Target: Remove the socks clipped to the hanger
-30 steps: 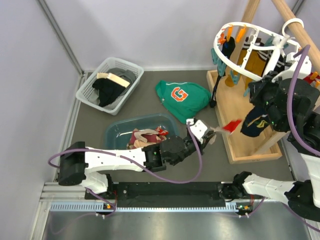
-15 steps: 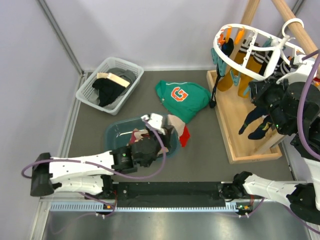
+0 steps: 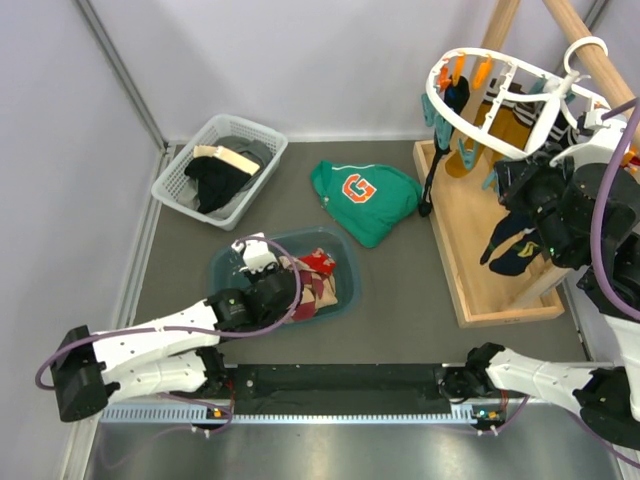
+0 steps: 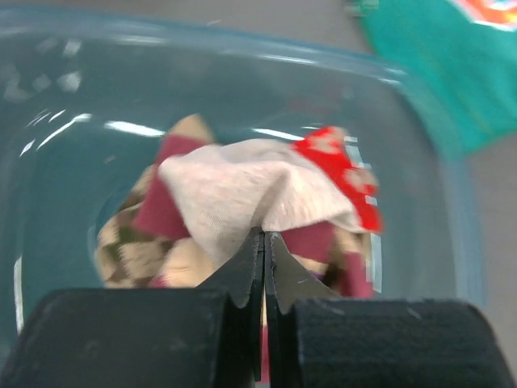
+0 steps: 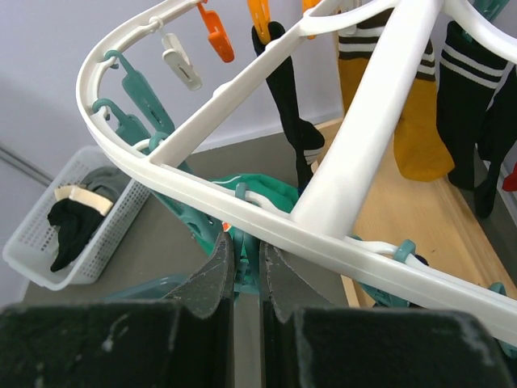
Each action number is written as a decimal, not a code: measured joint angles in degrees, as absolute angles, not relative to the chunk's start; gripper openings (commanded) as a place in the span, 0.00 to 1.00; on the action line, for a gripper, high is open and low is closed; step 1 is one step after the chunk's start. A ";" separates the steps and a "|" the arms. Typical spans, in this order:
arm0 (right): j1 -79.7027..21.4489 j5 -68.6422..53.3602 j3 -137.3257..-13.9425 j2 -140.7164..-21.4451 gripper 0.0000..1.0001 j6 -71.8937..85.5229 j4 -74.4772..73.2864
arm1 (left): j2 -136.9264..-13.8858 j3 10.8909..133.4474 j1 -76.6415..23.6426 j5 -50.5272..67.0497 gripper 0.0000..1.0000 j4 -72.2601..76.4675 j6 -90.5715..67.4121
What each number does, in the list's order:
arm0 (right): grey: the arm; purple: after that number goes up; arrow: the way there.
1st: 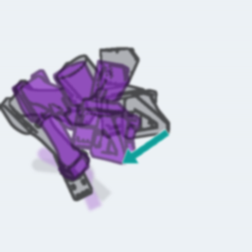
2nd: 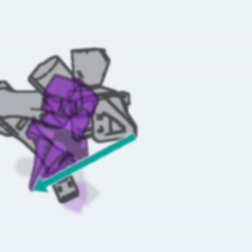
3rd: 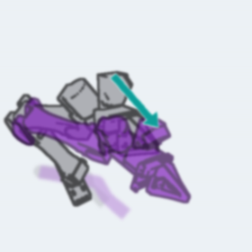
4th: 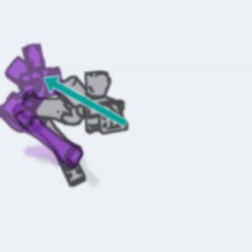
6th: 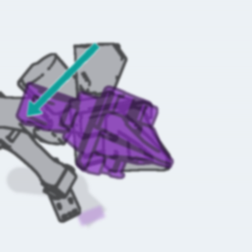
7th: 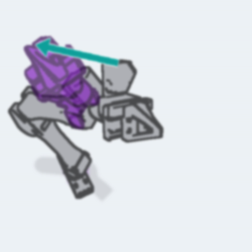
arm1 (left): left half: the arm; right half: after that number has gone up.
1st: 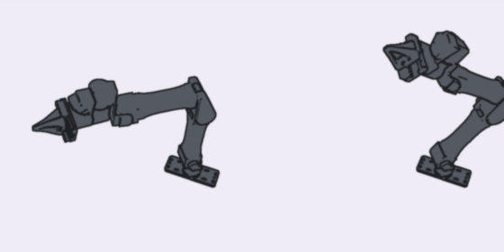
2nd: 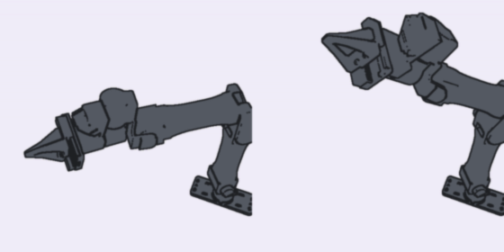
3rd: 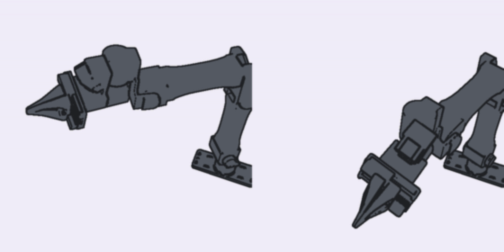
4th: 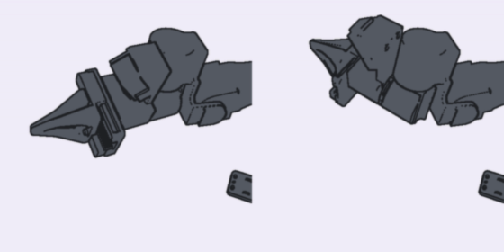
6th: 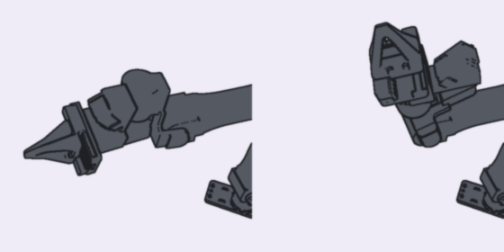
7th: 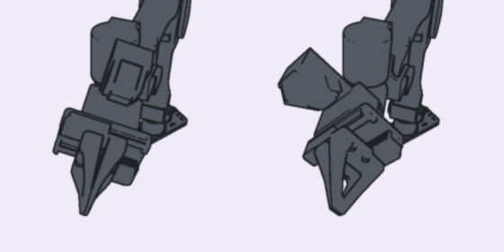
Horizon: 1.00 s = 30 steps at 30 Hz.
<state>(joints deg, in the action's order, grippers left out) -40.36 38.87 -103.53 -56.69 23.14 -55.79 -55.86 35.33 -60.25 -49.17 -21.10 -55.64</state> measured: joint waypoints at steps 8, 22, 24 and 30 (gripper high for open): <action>-40.36 37.74 -103.48 -56.71 0.00 23.40 -54.89 | -60.29 37.56 -58.63 -52.88 0.68 -39.75 -74.98; -40.32 34.76 -102.37 -58.33 0.00 26.26 -51.00 | -59.37 54.48 -58.67 -50.81 0.79 -41.15 -63.94; -40.32 34.48 -102.39 -58.52 0.00 26.70 -50.39 | -59.16 54.74 -58.81 -48.71 0.80 -36.05 -58.39; -40.25 33.30 -102.39 -58.46 0.00 28.56 -48.29 | -58.61 50.59 -59.35 -33.71 0.93 -9.85 -38.17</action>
<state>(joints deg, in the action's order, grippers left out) -40.25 33.30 -102.39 -58.46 28.56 -48.29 -58.61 50.59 -59.35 -33.71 -9.85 -38.17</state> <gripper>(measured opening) 0.056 0.910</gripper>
